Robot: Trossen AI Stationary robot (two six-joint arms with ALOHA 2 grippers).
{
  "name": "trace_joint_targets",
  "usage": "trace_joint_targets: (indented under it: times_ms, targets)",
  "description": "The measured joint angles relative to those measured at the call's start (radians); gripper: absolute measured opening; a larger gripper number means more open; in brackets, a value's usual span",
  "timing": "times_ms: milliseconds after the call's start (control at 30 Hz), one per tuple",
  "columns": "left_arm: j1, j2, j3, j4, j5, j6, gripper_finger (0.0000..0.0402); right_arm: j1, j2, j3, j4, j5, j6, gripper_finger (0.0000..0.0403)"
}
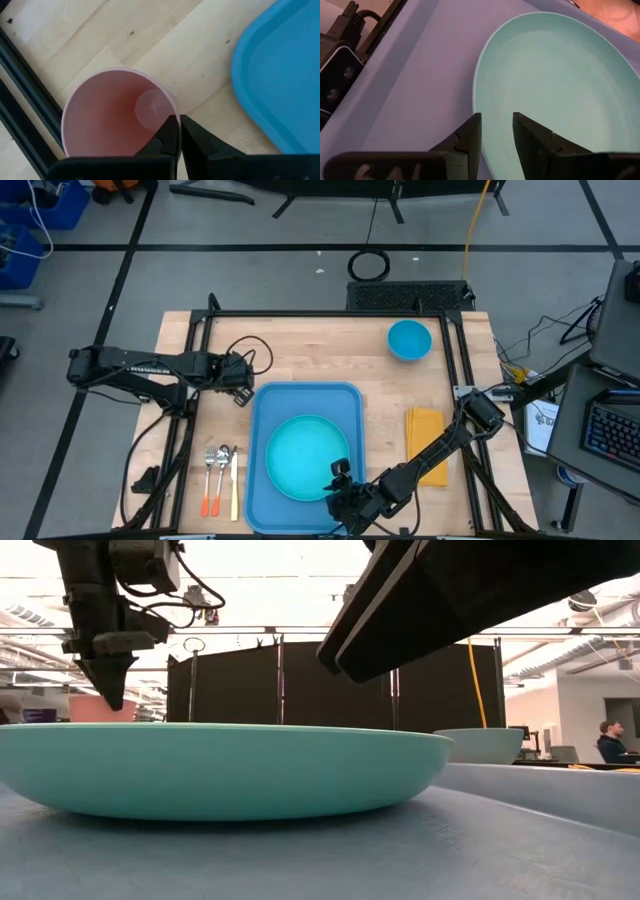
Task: Set up tray
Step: Put the pink cup to the top right of the blue plate on the blue serving tray
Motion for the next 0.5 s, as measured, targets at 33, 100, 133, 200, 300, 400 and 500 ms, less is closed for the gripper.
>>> trace_joint_targets:
  times_ms: [33, 100, 133, 200, 300, 400, 500]
  targets:
    - [0.0, 0.0, 0.0, 0.0, -0.002, 0.0, 0.0011, 0.0, 0.0, 0.0, 0.0, 0.0, 0.0, 0.01]
    - [0.0, 0.0, 0.0, 0.0, -0.015, -0.002, 0.0007, 0.0, 0.0, 0.0, 0.0, 0.001, -0.001, 0.01]
    - [-0.002, 0.0, 0.0, 0.0, -0.021, 0.0, 0.0007, 0.0, 0.0, 0.0, 0.0, 0.001, 0.0, 0.01]
    - [-0.01, 0.0, 0.0, 0.0, -0.022, 0.001, 0.0006, 0.0, 0.0, 0.0, 0.0, 0.002, -0.001, 0.01]
    - [-0.033, 0.0, 0.0, 0.0, -0.036, 0.004, 0.0005, 0.0, 0.0, 0.0, -0.001, 0.027, -0.002, 0.01]
    - [-0.064, -0.001, 0.0, 0.001, -0.045, -0.003, 0.0004, 0.005, -0.006, 0.0, -0.013, 0.08, -0.007, 0.01]
    - [-0.096, -0.002, 0.0, 0.002, -0.05, -0.008, 0.0004, 0.009, -0.03, 0.0, -0.049, 0.127, -0.004, 0.01]
